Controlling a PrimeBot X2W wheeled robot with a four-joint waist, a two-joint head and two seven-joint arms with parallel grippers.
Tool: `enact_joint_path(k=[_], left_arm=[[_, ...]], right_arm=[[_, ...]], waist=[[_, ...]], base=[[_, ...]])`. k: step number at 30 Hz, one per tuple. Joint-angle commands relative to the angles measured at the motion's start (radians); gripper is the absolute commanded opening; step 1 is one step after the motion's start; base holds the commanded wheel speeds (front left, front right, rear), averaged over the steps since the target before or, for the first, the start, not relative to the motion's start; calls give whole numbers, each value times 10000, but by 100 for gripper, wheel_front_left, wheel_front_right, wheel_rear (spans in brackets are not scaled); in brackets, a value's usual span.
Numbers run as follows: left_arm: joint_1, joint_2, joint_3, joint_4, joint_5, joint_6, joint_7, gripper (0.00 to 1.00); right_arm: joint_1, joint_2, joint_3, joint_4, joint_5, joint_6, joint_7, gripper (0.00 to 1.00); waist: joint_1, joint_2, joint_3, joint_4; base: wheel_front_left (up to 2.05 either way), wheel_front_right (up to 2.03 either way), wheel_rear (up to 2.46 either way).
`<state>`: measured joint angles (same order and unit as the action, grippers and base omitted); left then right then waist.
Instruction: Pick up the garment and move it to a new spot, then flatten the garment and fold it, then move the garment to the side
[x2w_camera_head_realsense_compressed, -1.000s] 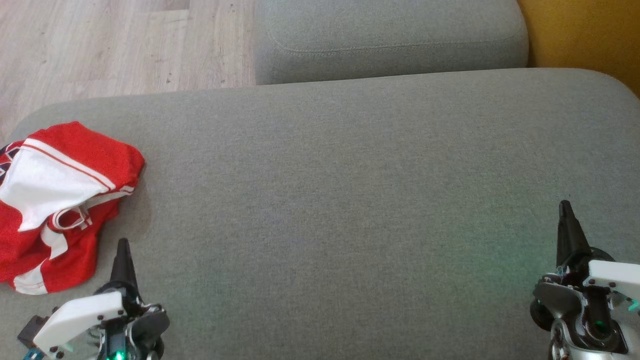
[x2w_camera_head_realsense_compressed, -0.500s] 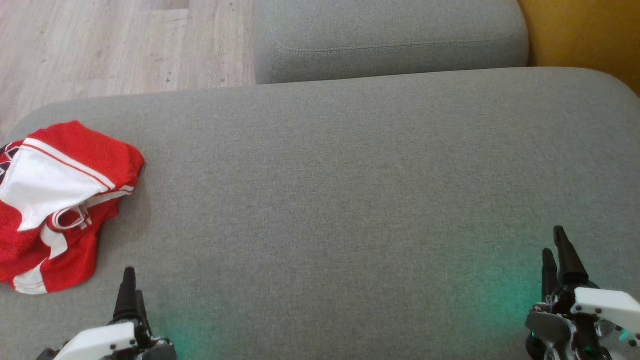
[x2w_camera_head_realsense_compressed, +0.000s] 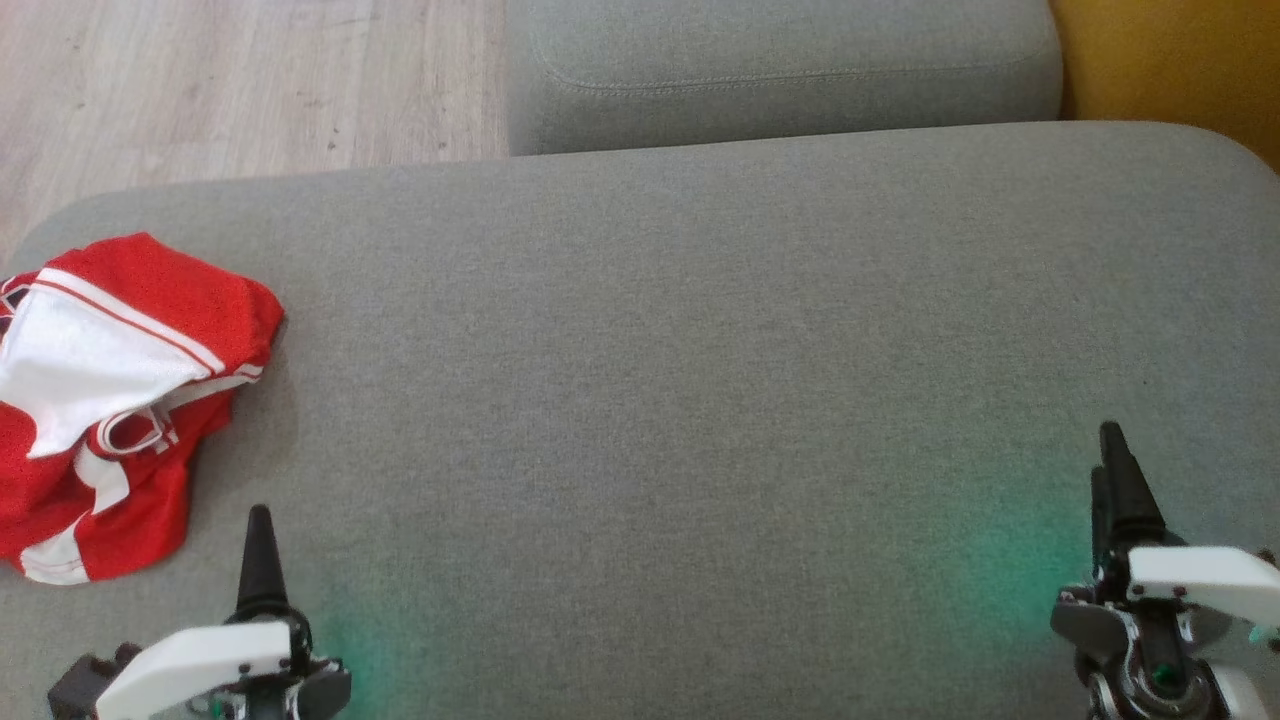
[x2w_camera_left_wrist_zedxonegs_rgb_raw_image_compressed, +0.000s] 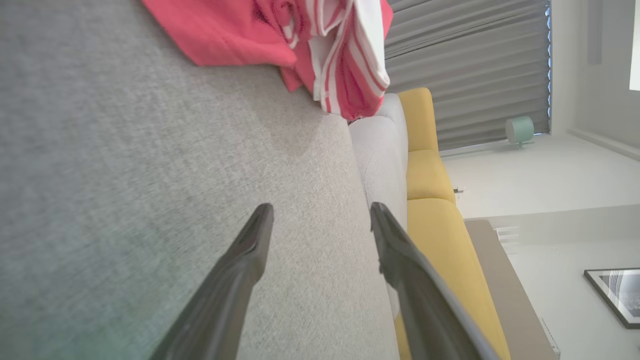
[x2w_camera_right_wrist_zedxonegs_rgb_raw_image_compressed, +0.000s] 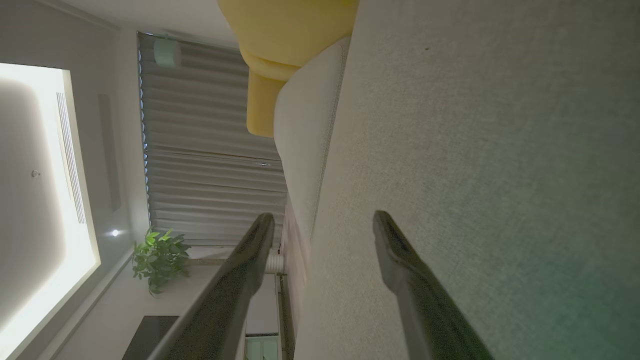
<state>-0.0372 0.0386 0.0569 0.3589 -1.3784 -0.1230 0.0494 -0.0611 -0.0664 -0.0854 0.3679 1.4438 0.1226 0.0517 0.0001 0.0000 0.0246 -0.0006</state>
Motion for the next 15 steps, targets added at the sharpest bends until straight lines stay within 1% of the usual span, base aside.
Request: enact_joint_path(k=[1,8,15], left_arm=[[-609,150,-49,-271,417,-14,-112,100],[-914,247,-171,-181,1459,-5,-317,100],[-975,249,-295,-103,2446,132,-523,100]], right_arm=[[-652,-258,131,-234,-359,15,-120,100],[-1073,-403,414,-16,-1222,19,-327,100],[-1238,-453,554,161,-2321,24,-534,100]], waist=[[-1,0,42,6],[-1,0,161,35],[-1,0,202,65]], base=[[0,0,0],[0,0,0],[0,0,0]])
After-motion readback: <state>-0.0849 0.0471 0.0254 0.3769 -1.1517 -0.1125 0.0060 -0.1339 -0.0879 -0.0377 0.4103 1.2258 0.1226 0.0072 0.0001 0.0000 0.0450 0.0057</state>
